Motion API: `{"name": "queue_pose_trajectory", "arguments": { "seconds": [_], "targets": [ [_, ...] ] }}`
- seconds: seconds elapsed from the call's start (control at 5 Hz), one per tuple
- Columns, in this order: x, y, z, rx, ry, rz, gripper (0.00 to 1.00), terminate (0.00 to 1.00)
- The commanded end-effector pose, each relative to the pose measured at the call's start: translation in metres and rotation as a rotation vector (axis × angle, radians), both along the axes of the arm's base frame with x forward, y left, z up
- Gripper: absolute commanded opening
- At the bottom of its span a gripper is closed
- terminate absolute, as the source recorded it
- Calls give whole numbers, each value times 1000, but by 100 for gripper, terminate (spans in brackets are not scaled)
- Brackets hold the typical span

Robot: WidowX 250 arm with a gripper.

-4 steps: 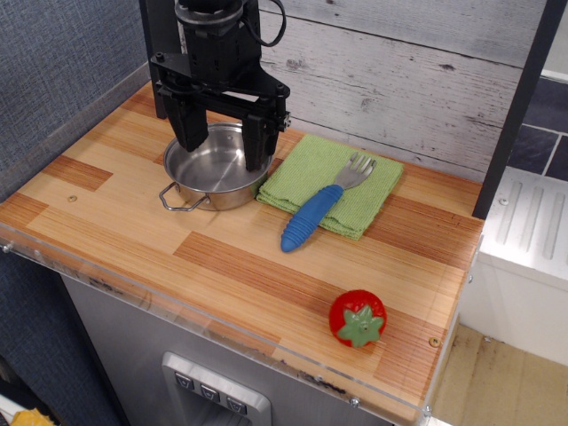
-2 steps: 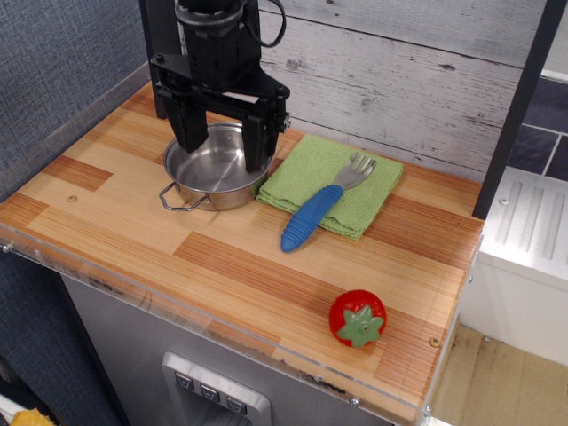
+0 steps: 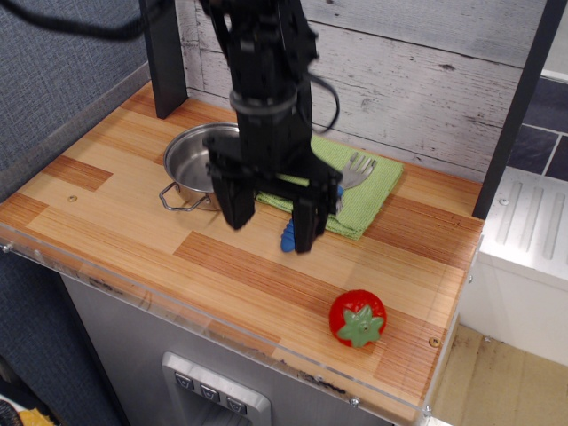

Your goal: Place the tomato inside the pot

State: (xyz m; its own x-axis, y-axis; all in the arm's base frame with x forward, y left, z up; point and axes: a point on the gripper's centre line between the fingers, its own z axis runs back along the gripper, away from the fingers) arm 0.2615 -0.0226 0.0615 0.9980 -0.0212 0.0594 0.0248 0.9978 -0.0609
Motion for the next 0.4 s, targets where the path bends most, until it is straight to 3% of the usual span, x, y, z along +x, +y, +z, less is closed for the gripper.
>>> {"name": "queue_pose_trajectory", "arguments": {
  "seconds": [0.0, 0.2],
  "targets": [
    [-2, -35, 2, -23, -78, -50, 100, 0],
    [-4, -50, 1, -45, -97, -76, 100, 0]
  ]
}}
